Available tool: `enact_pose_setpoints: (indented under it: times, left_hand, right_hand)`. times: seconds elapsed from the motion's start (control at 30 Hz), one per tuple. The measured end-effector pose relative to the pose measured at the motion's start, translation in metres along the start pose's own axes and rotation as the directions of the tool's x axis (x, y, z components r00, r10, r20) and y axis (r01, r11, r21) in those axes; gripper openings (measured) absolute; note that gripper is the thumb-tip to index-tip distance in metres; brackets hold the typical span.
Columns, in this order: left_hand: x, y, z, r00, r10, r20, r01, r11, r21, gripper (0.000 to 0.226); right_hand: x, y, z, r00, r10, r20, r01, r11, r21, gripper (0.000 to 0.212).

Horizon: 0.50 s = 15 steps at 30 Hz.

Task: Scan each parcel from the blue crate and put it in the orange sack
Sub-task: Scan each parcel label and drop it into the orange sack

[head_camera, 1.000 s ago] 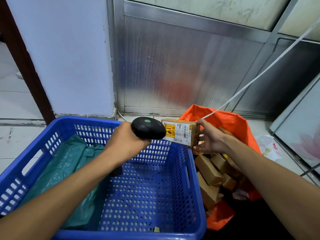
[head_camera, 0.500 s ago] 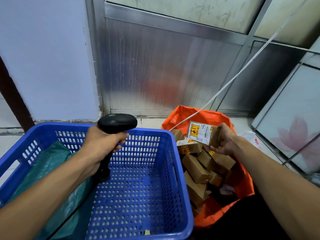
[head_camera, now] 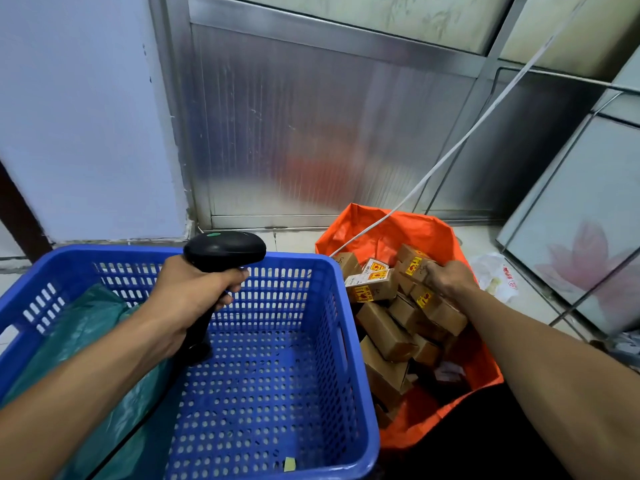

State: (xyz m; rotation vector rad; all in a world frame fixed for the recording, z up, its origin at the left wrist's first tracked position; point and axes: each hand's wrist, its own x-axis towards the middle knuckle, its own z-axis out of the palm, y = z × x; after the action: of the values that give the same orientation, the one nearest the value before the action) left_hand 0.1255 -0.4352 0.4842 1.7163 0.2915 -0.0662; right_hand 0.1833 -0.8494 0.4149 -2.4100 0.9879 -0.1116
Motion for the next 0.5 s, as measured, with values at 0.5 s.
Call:
enact_pose_setpoints:
  times: [0.5]
  left_hand:
    - [0.006, -0.008, 0.003, 1.000, -0.002, 0.002, 0.002, 1.000, 0.026, 0.012]
  right_hand:
    - [0.004, -0.005, 0.024, 0.948, 0.000, 0.319, 0.031, 0.995, -0.094, 0.046]
